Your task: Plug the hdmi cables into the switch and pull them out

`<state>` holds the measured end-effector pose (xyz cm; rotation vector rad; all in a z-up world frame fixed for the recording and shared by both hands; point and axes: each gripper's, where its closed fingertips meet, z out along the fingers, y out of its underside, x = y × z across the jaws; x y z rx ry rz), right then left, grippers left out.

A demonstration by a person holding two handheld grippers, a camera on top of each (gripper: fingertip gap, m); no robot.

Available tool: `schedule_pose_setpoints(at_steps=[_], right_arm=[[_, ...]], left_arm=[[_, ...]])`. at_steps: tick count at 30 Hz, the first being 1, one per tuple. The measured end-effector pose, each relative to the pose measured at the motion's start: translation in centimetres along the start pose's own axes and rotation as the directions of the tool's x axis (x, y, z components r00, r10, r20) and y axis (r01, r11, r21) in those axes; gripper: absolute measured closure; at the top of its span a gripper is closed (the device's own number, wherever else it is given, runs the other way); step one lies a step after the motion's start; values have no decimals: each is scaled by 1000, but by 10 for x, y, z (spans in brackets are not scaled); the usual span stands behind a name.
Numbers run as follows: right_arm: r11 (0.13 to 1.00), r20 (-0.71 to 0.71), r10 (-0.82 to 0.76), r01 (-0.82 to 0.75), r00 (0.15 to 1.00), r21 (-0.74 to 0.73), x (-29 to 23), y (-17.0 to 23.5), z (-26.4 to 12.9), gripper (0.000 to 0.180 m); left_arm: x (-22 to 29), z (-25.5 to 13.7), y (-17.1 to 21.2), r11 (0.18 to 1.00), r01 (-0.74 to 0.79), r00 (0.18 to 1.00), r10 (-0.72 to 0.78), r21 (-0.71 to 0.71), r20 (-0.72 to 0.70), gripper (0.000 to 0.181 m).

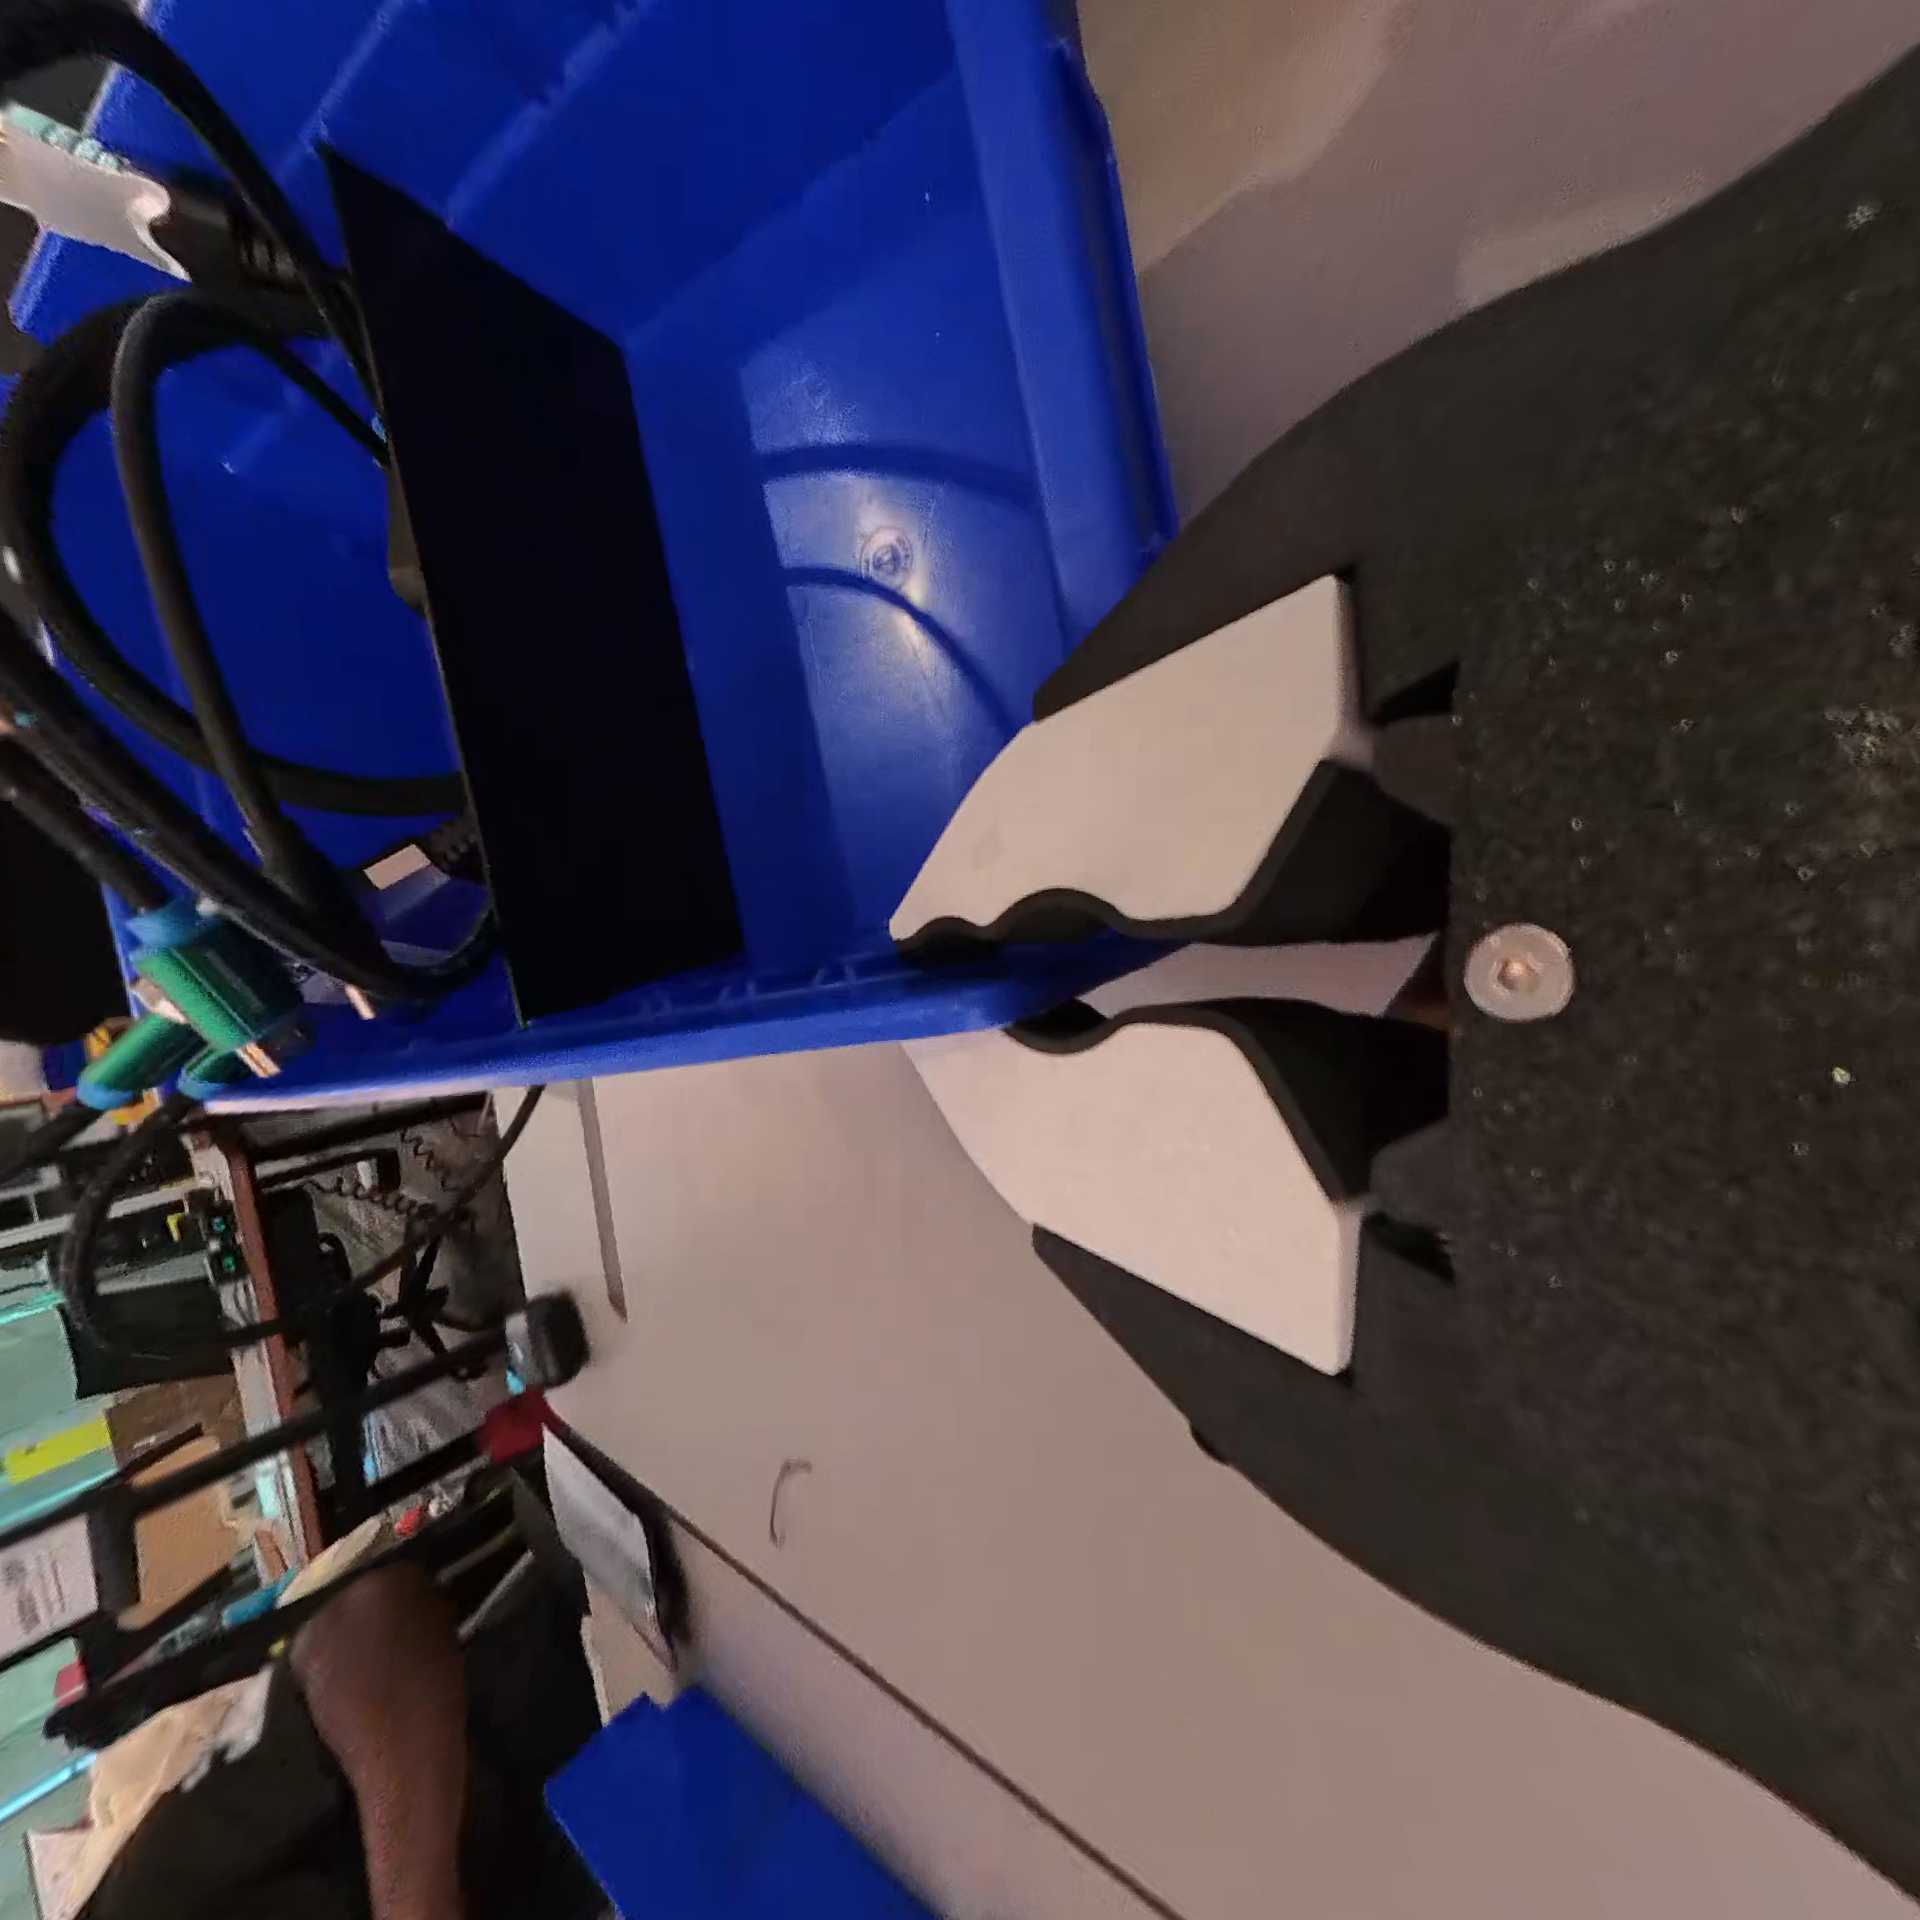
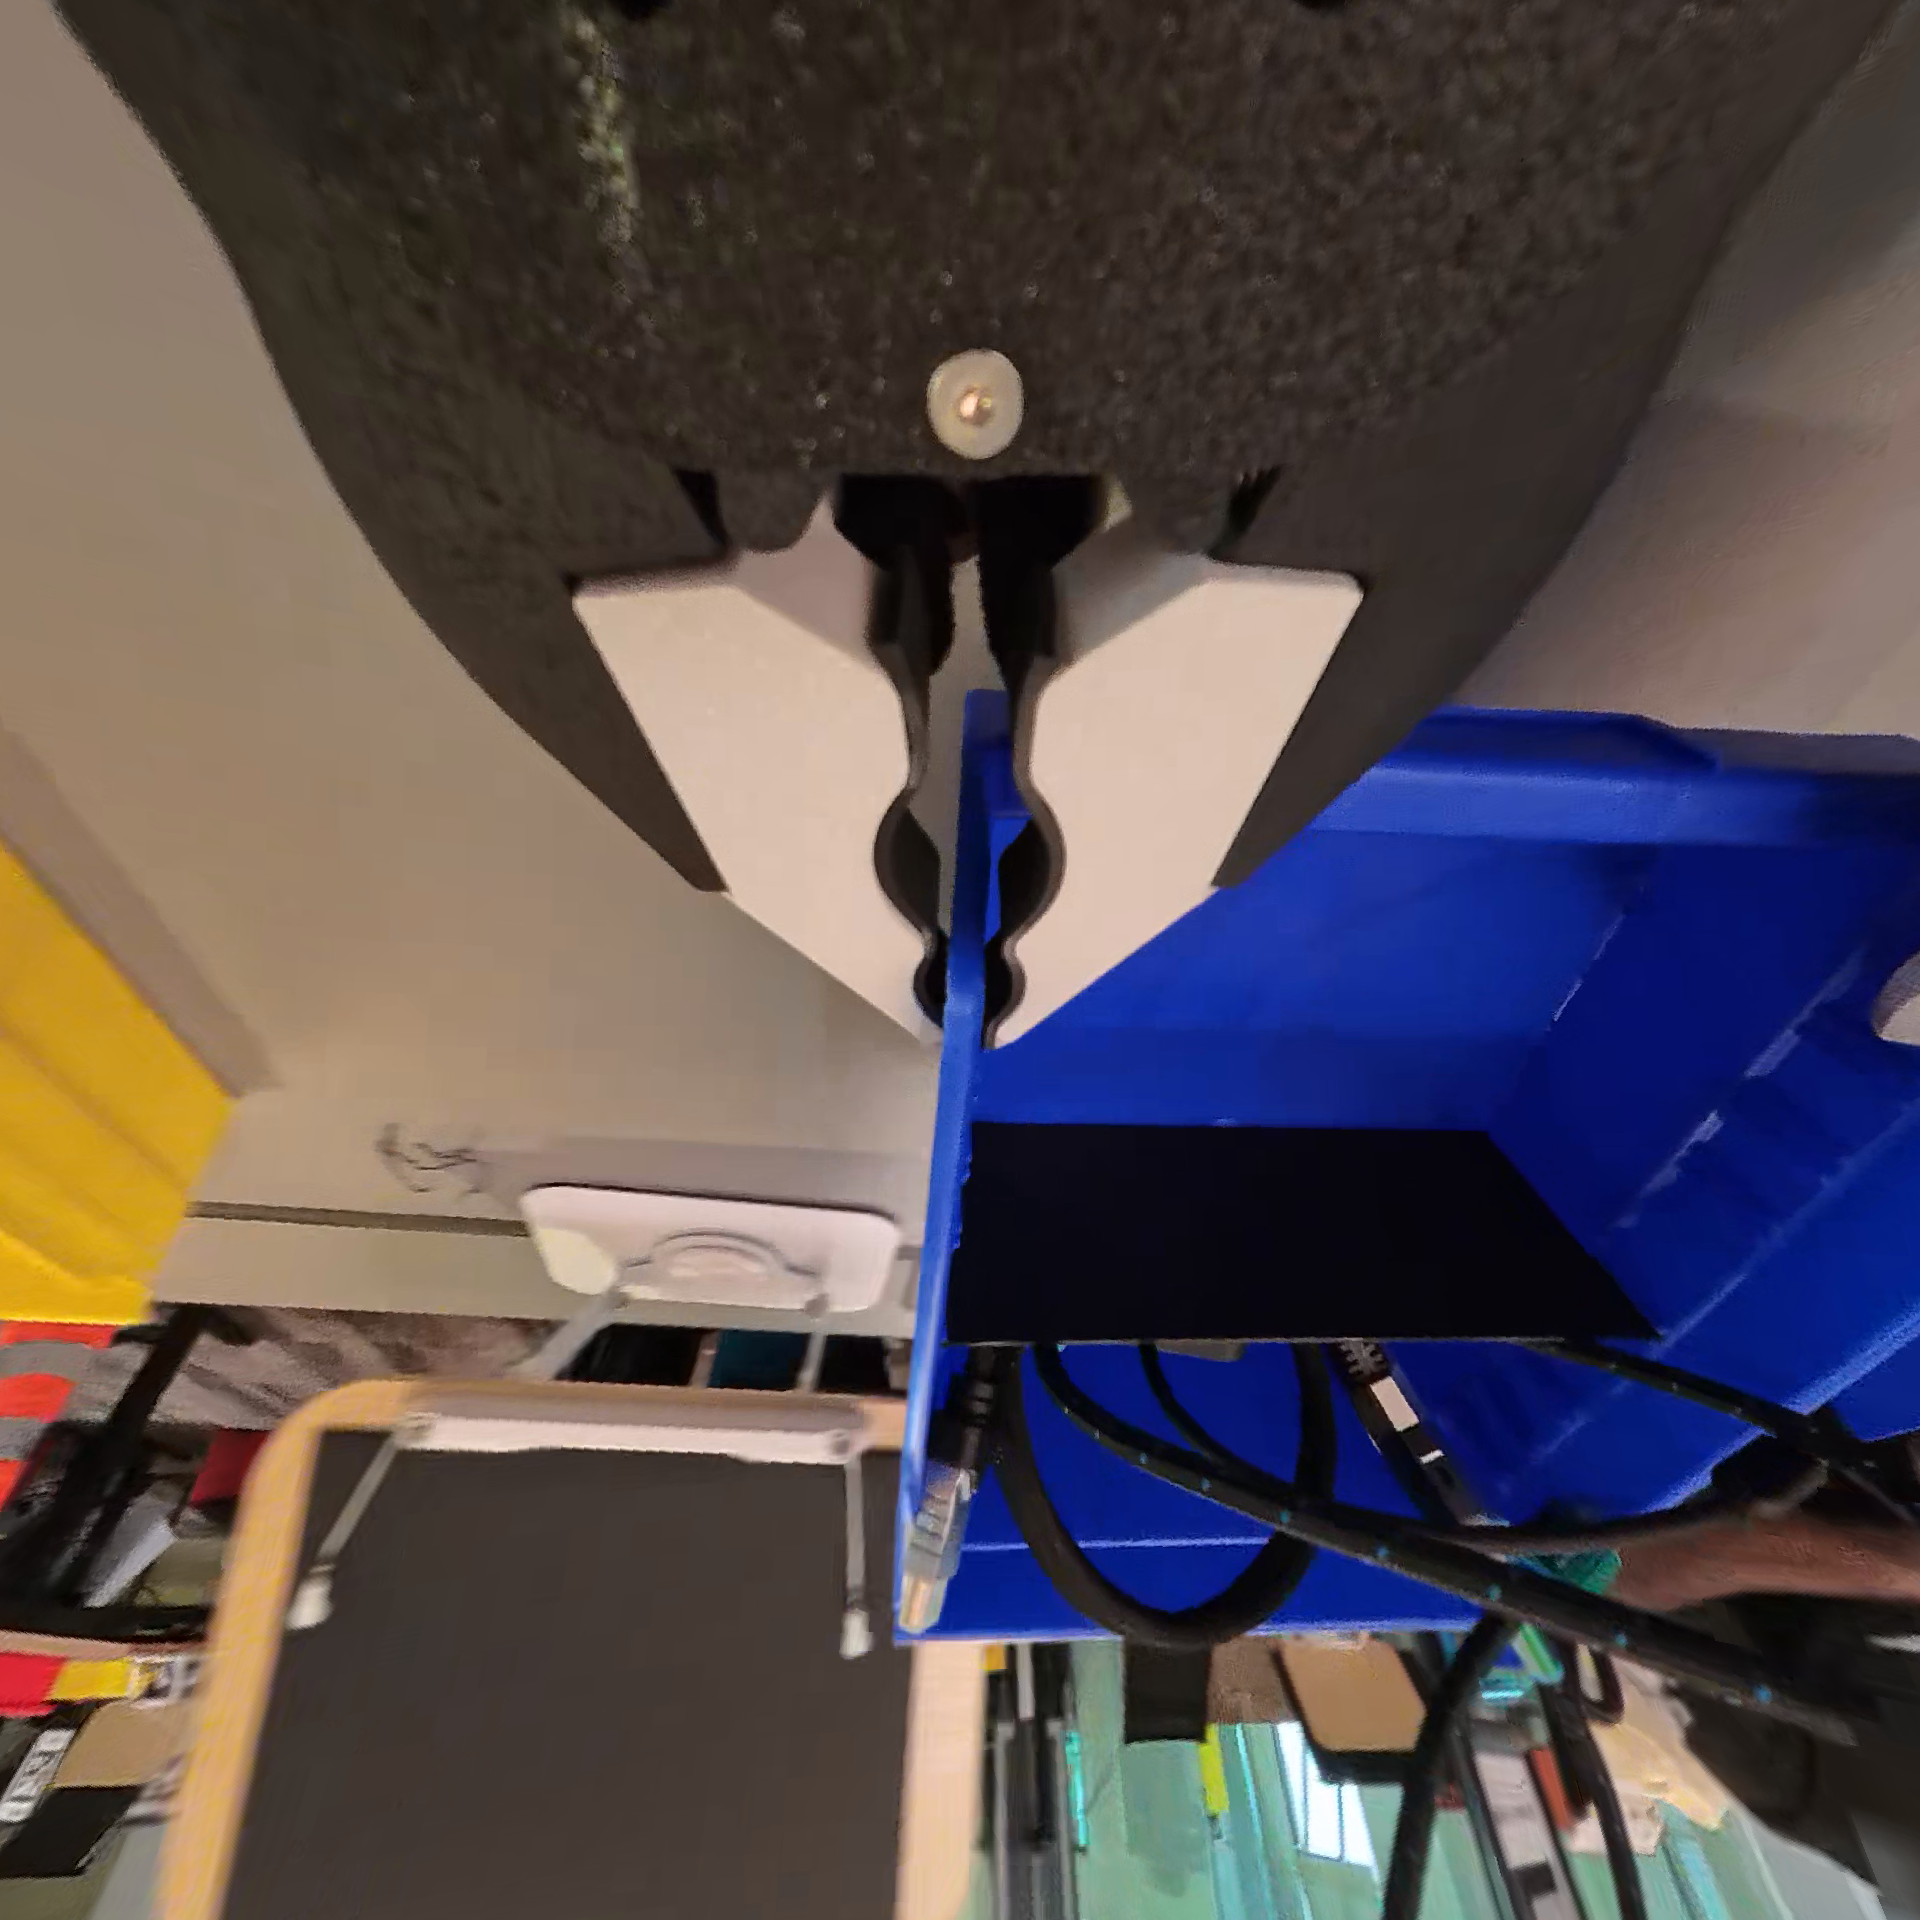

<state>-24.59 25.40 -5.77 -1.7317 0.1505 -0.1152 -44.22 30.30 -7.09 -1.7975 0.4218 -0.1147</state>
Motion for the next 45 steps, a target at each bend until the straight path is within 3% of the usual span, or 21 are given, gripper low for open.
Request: schedule_pose_setpoints(at_steps=[4, 8, 10, 15, 19, 22, 24, 26, 30, 36, 41, 45], right_arm=[[997, 9, -28, 28, 1000, -67, -48, 16, 33, 176], [981, 6, -4, 5, 1000, -193, -63, 51, 51, 176], [983, 17, -25, 27, 1000, -180, -65, 56, 53, 176], [968, 90, 79, -54, 993, -246, -71, 55, 66, 175], [952, 309, 52, 46, 950, -302, -93, 58, 60, 159], [905, 495, 46, 174, 868, -389, -92, 72, 25, 153], [894, 635, 91, 219, 767, -392, -84, 75, -10, 152], [900, 713, 105, 239, 693, -364, -60, 72, -38, 151], [926, 669, 117, 162, 734, -341, 29, 62, -55, 151], [934, 470, 207, -31, 858, -355, 186, 70, -63, 150], [951, 234, 220, -154, 947, -269, 306, 83, -75, 146], [951, 109, 275, -253, 955, -177, 360, 67, -65, 146]], left_arm=[[-43, 28, 25, 998, 19, 999, -22, -63, -41, 177], [-55, 45, 51, 987, -23, 998, 15, -160, -54, 176], [-59, 48, 52, 981, -40, 999, 33, -189, -36, 176], [-67, 58, 49, 988, 53, 998, -56, -144, -19, 176], [-82, 59, 55, 980, 160, 985, -151, -117, 84, 172], [-85, 56, 64, 978, 140, 988, -126, -157, 92, 169], [-87, 52, 62, 982, 126, 988, -113, -141, 102, 162], [-84, 47, 57, 982, 148, 986, -138, -115, 90, 162], [-76, 34, 45, 971, 231, 972, -226, -68, 70, 157], [-55, -5, 38, 902, 431, 902, -431, -34, 11, 154], [-7, -33, 52, 919, 374, 918, -386, -124, -88, 157], [24, -29, 54, 863, 467, 826, -503, -192, -254, 158]])
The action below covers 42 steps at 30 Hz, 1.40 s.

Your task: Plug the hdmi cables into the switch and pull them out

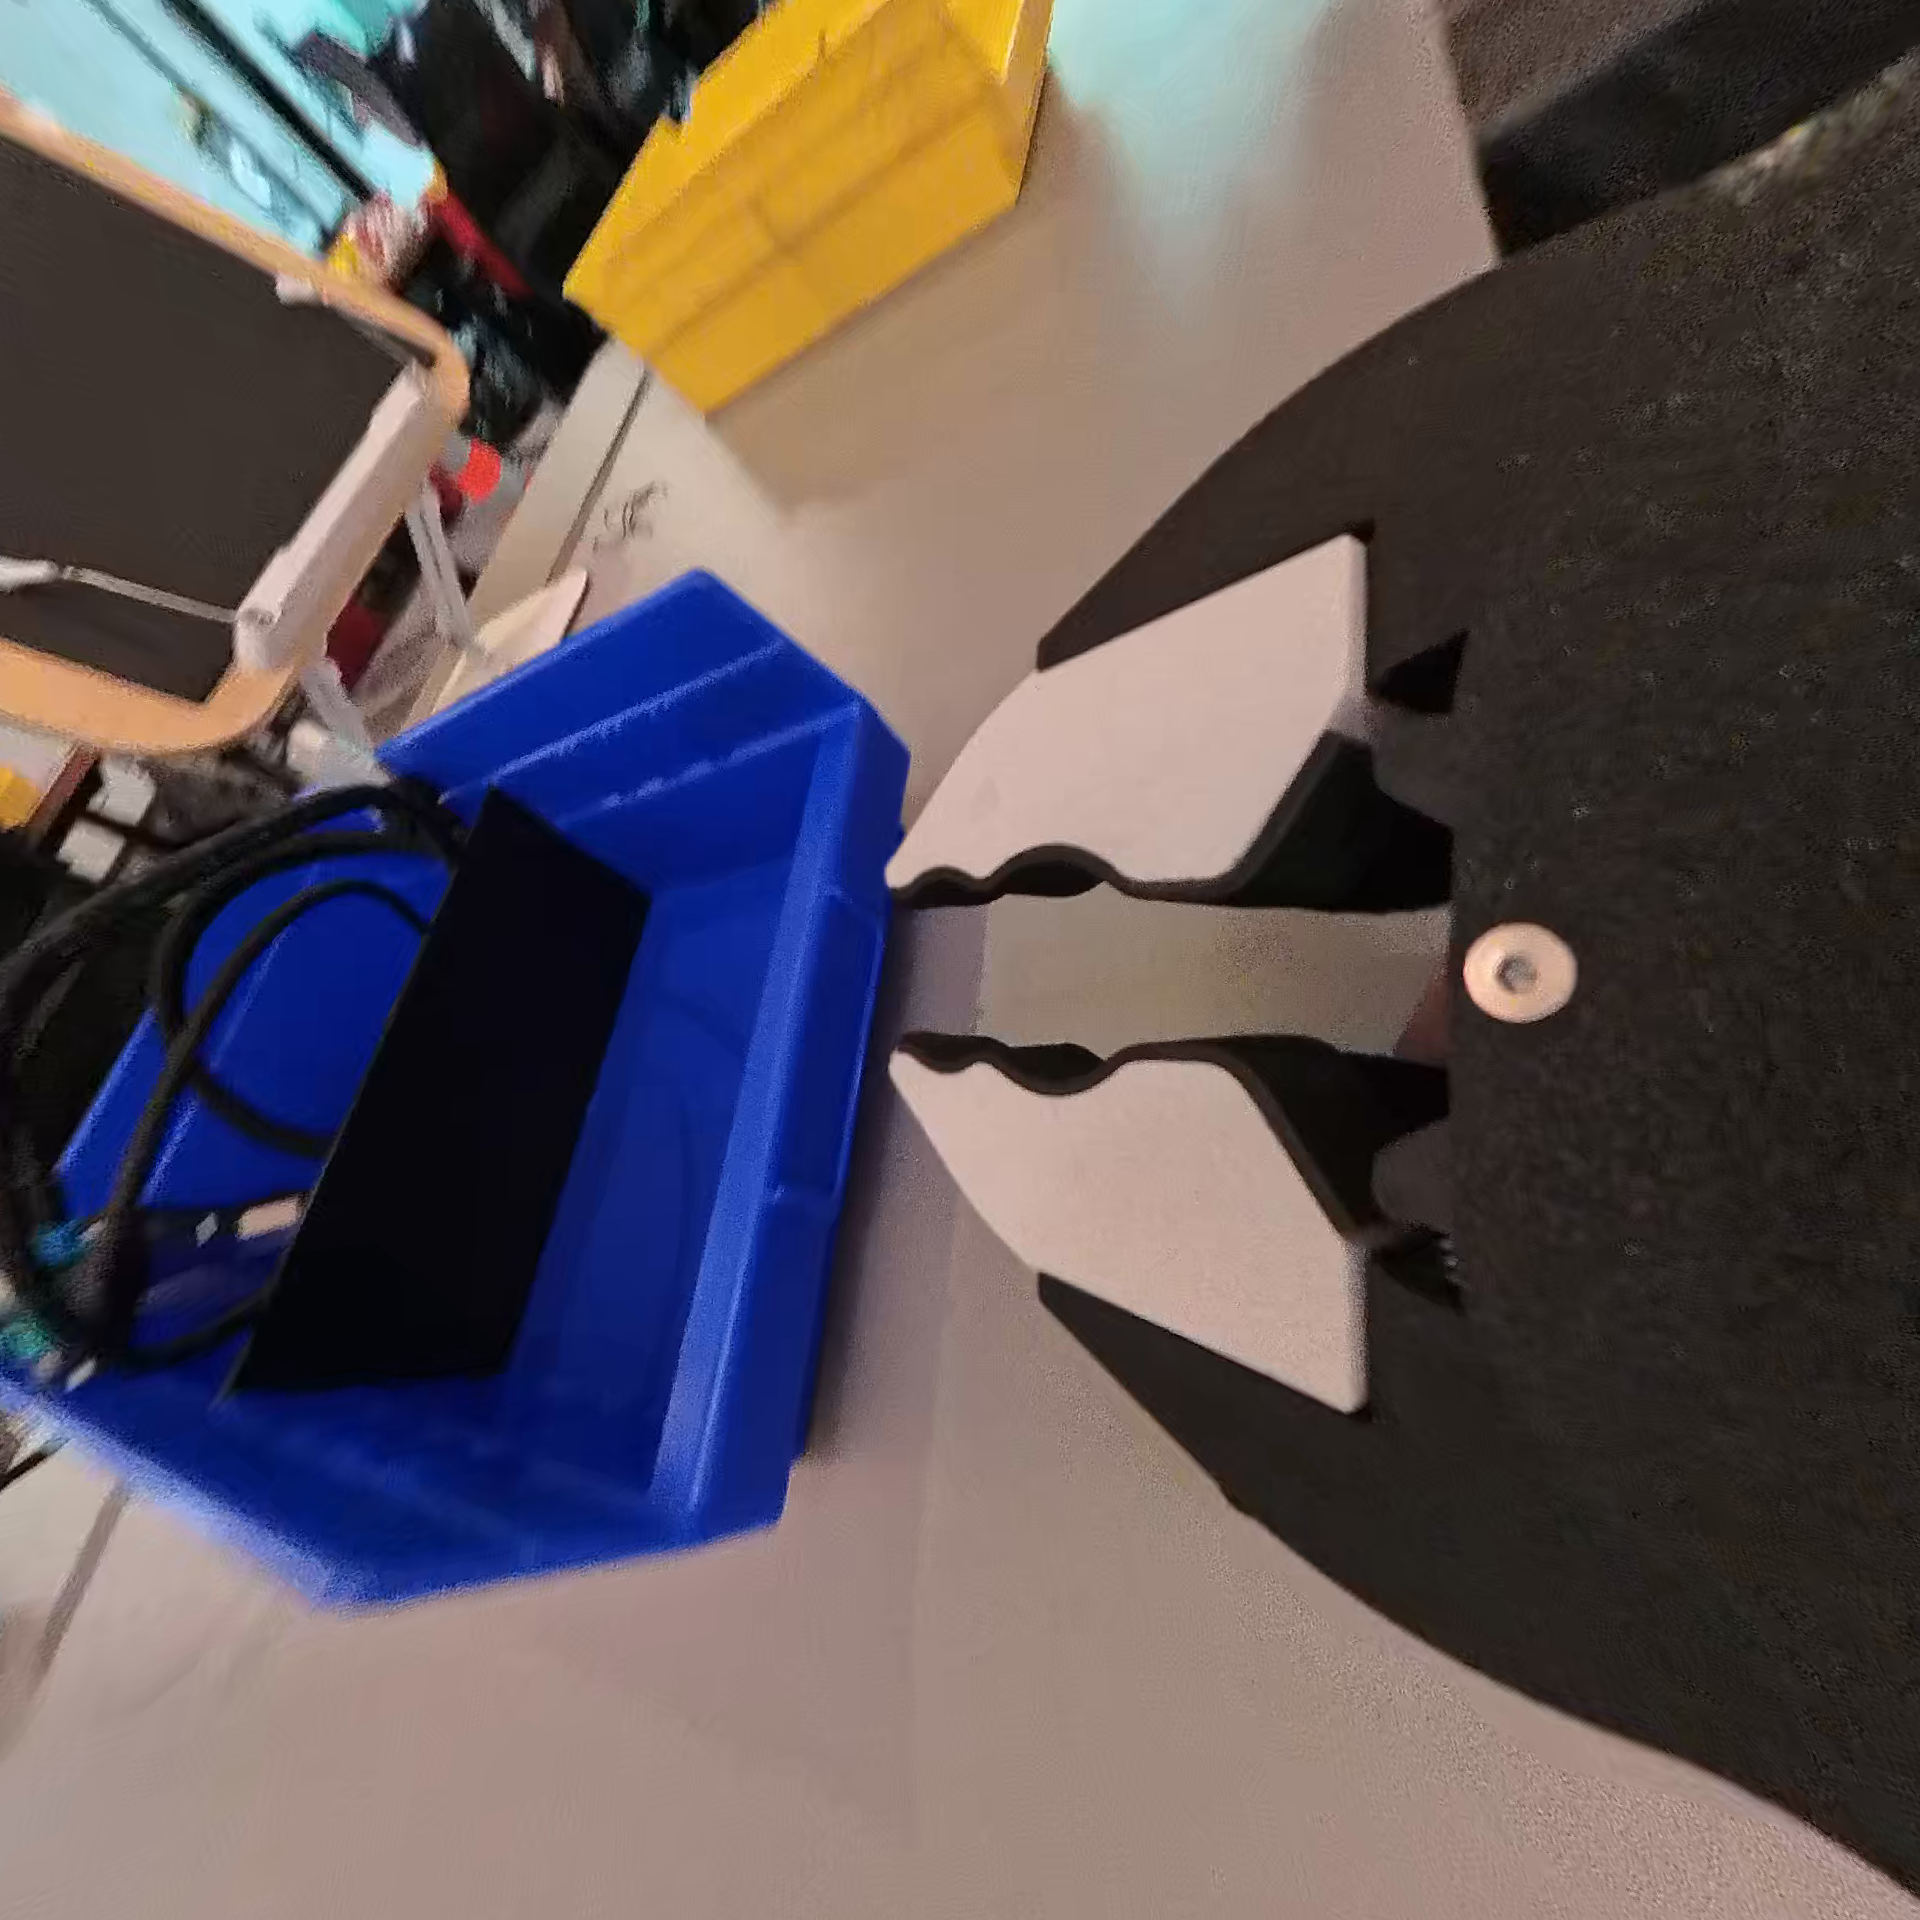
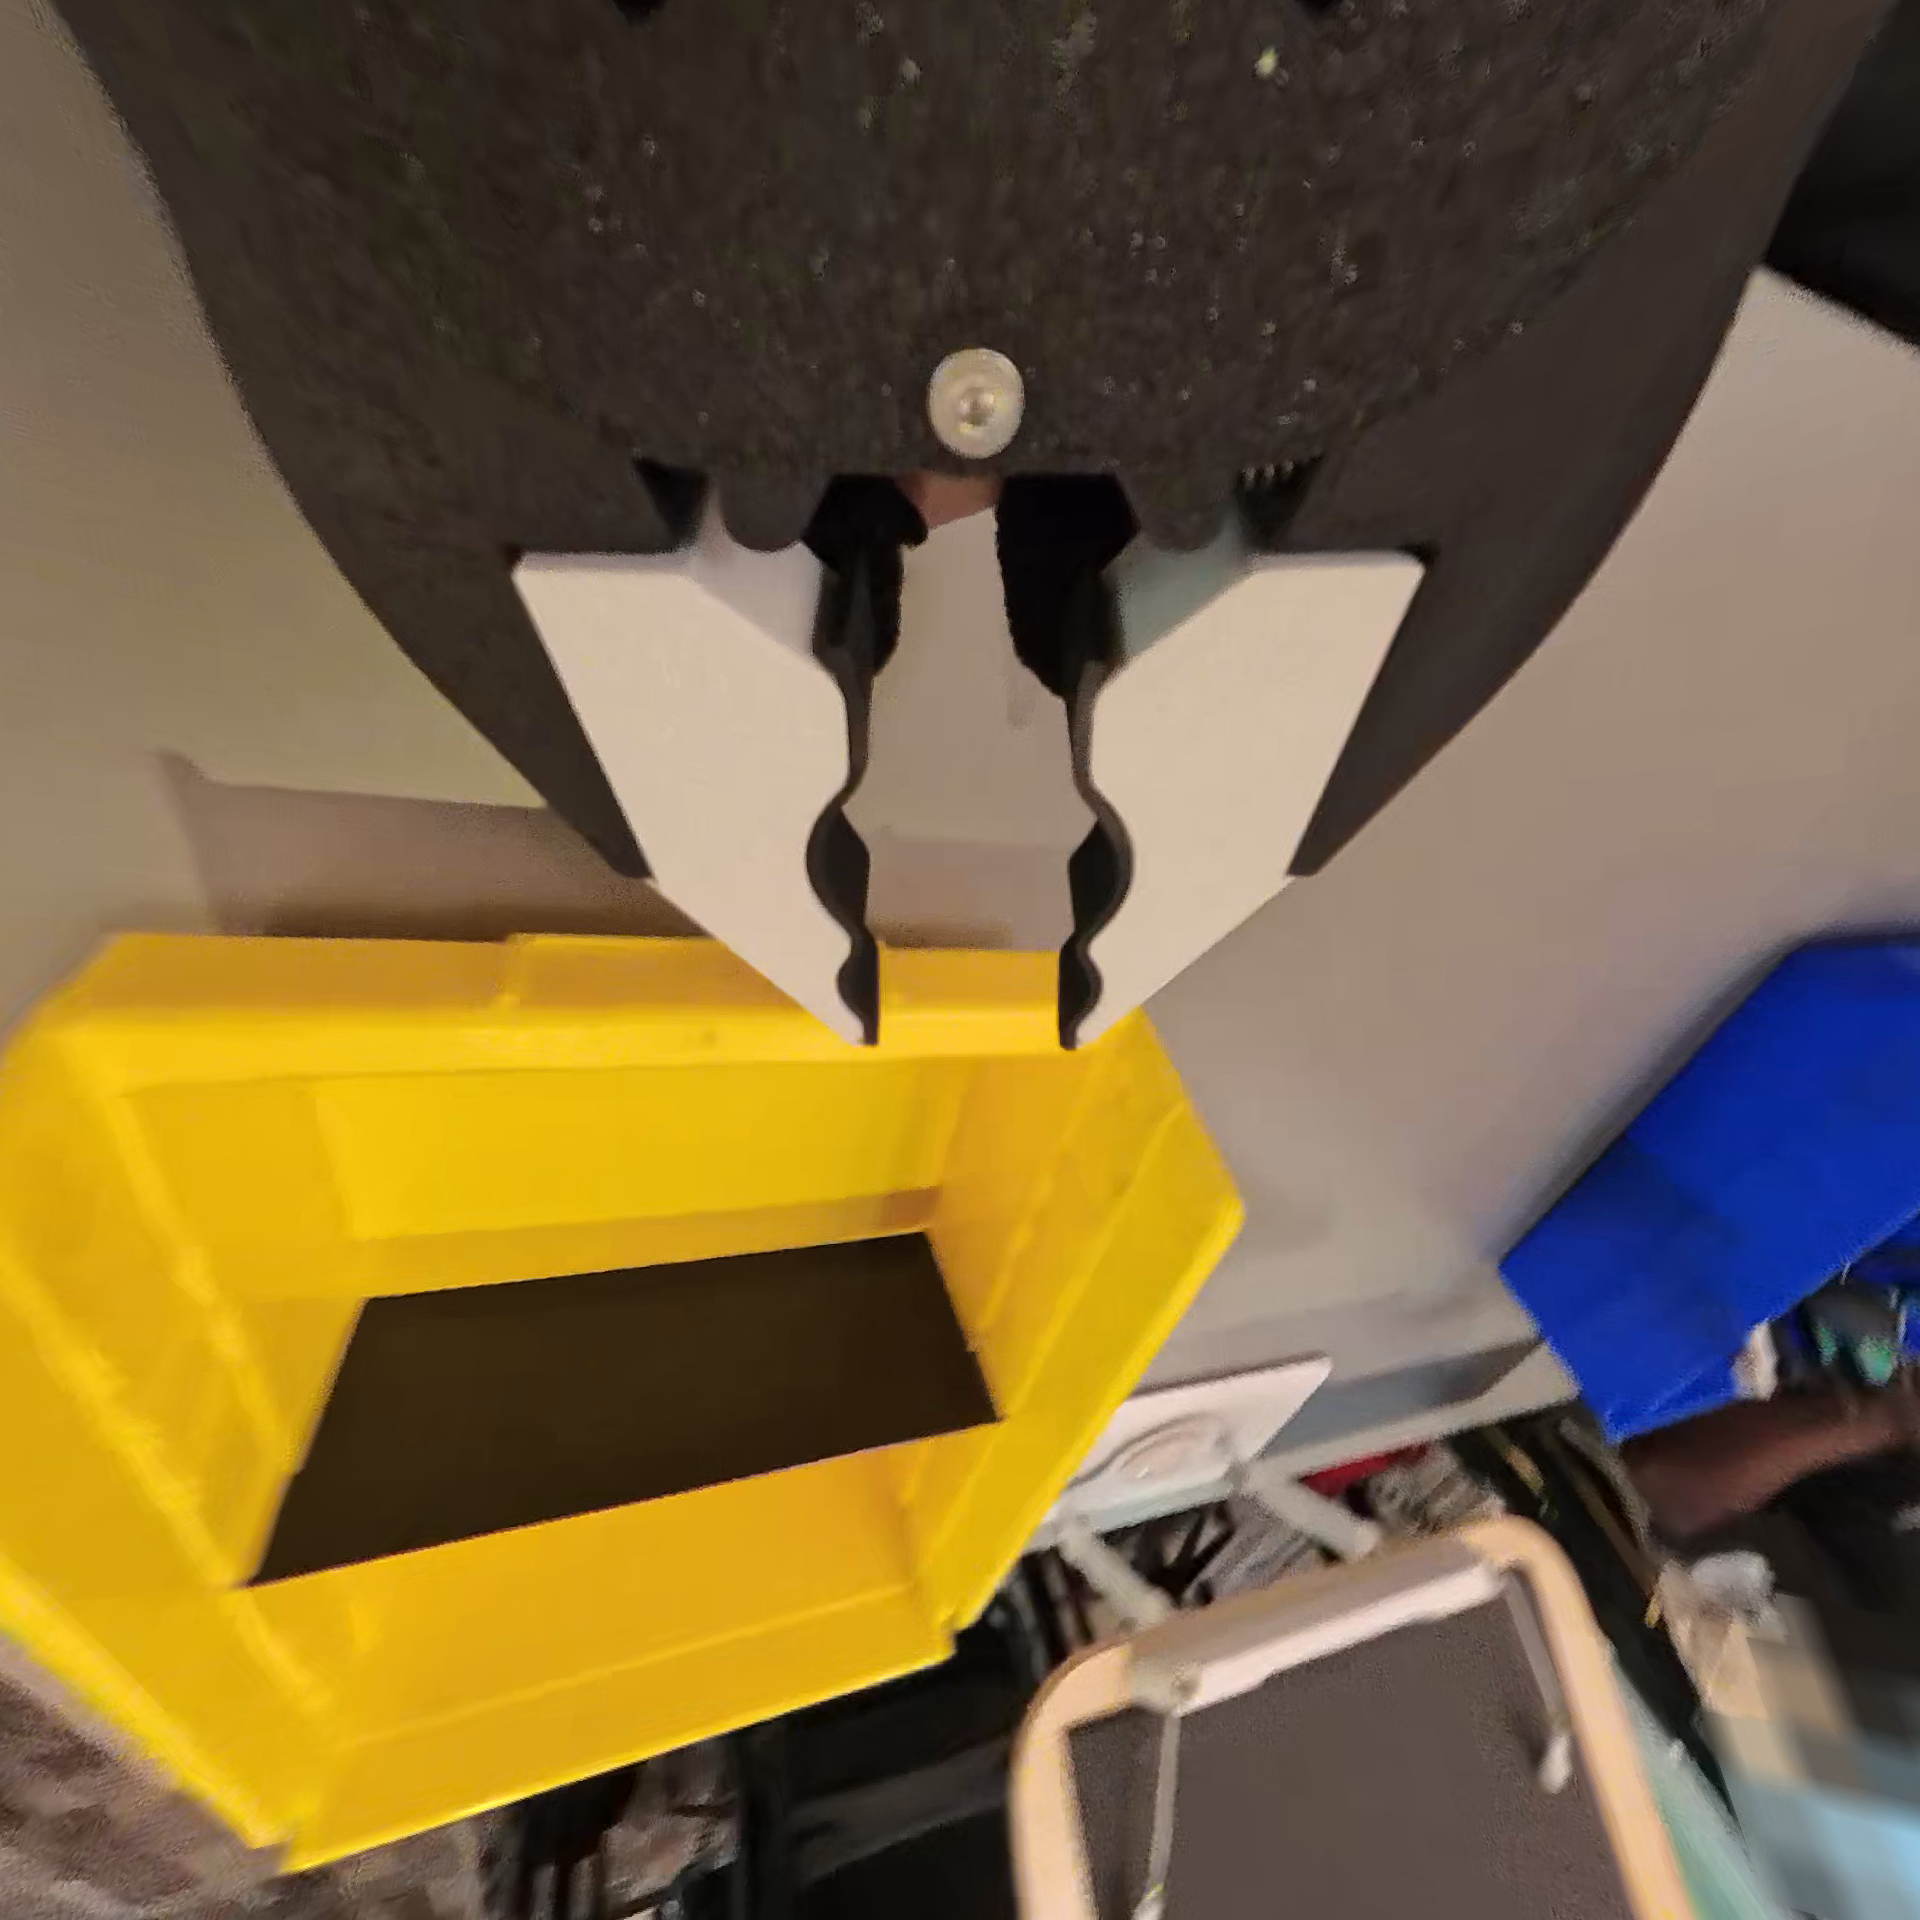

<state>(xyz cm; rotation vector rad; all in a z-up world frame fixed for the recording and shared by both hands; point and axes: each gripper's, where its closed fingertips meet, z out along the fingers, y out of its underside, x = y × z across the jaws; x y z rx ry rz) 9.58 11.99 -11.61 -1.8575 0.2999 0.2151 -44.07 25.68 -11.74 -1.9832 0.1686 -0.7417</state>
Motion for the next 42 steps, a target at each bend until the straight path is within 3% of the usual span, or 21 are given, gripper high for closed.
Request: schedule_pose_setpoints(at_steps=[6, 17, 33, 39, 41, 42], right_arm=[[996, -34, 85, -83, 996, 42, 16, -9, 1, 146], [997, -51, 54, -51, 997, 51, 12, -8, -3, 146], [998, -31, 62, -61, 998, 17, 5, -1, 2, 146], [998, -21, 58, -58, 998, 2, 2, 3, 2, 146], [998, -22, 56, -56, 998, -4, 2, 4, 2, 146], [998, -23, 57, -57, 998, -6, 2, 4, 2, 146]], left_arm=[[-14, 12, 2, 997, 72, 997, -72, -43, -13, 158], [-13, 18, 1, 984, -169, 980, 174, -59, 92, 158], [-8, 24, 8, 972, -216, 971, 224, -90, 88, 159], [0, 24, 13, 964, -243, 968, 249, -109, 41, 159], [17, 21, 7, 950, -304, 952, 301, -72, -50, 153], [36, 17, 6, 936, -350, 927, 339, -44, -161, 149]])
